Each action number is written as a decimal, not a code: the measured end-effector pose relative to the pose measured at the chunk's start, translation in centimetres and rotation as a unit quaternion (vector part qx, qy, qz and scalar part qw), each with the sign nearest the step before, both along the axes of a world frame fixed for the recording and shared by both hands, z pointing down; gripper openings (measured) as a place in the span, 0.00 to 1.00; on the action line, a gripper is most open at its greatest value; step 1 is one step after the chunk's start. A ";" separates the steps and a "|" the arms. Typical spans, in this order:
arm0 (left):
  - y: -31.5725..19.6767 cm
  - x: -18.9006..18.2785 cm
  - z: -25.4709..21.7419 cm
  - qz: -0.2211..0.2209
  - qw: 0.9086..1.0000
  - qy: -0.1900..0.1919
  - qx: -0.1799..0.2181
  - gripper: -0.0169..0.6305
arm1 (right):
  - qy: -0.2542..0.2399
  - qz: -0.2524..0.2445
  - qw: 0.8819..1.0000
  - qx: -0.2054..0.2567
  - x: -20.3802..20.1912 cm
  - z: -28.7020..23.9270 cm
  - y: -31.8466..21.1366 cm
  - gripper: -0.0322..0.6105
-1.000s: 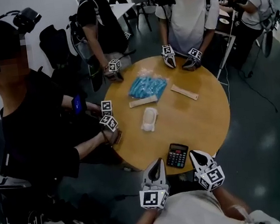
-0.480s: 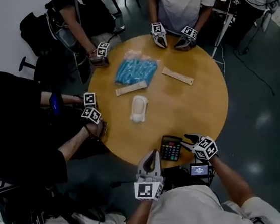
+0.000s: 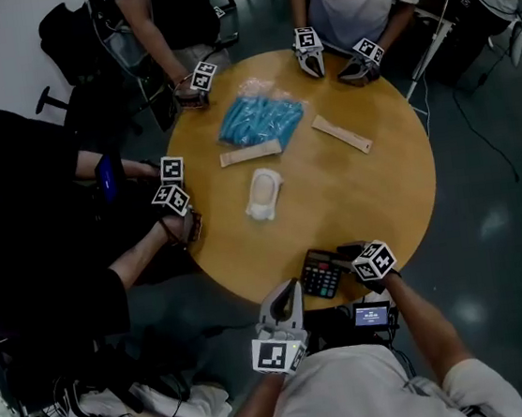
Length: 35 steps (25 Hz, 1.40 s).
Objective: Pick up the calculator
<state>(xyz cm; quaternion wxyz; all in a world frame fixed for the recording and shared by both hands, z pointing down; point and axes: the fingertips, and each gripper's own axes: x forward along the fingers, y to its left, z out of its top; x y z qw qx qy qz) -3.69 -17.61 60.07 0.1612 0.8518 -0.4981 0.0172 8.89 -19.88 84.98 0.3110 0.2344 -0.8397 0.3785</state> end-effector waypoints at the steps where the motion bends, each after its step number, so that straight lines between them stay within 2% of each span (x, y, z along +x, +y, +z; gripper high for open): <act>1: 0.0 -0.1 0.0 -0.001 1.000 0.002 0.000 0.04 | -0.003 -0.005 1.000 -0.007 -0.2 0.1 0.0 0.33; 4: 0.0 -0.4 -0.1 0.000 1.000 0.007 0.002 0.04 | -0.014 -0.016 0.999 -0.027 -0.8 0.0 0.0 0.24; 9: 0.1 -0.6 -0.2 0.003 1.000 0.007 0.004 0.04 | -0.024 -0.037 0.998 -0.038 -1.1 -0.5 0.5 0.19; 14: 0.3 -0.7 0.0 -0.009 1.000 -0.004 0.000 0.04 | -0.019 -0.023 1.000 0.001 -1.3 -2.8 1.0 0.16; 21: 1.1 -0.5 -0.2 -0.039 0.999 -0.027 -0.004 0.04 | 0.024 0.027 0.994 0.099 -1.3 -7.1 2.9 0.13; 24: 1.3 -0.3 -0.6 -0.043 0.999 -0.033 -0.001 0.03 | 0.065 0.065 0.984 0.155 -0.8 -9.2 3.0 0.13; 28: 1.5 0.5 -1.7 -0.041 0.998 -0.039 0.011 0.04 | 0.105 0.115 0.964 0.217 0.9 -12.6 3.5 0.13; 32: 1.6 1.4 -3.8 -0.034 0.999 -0.035 0.025 0.04 | 0.104 0.178 0.937 0.283 2.3 -18.0 3.5 0.13; 35: 1.9 1.9 -5.0 -0.028 0.998 -0.033 0.038 0.04 | 0.088 0.206 0.925 0.308 2.6 -21.1 3.8 0.13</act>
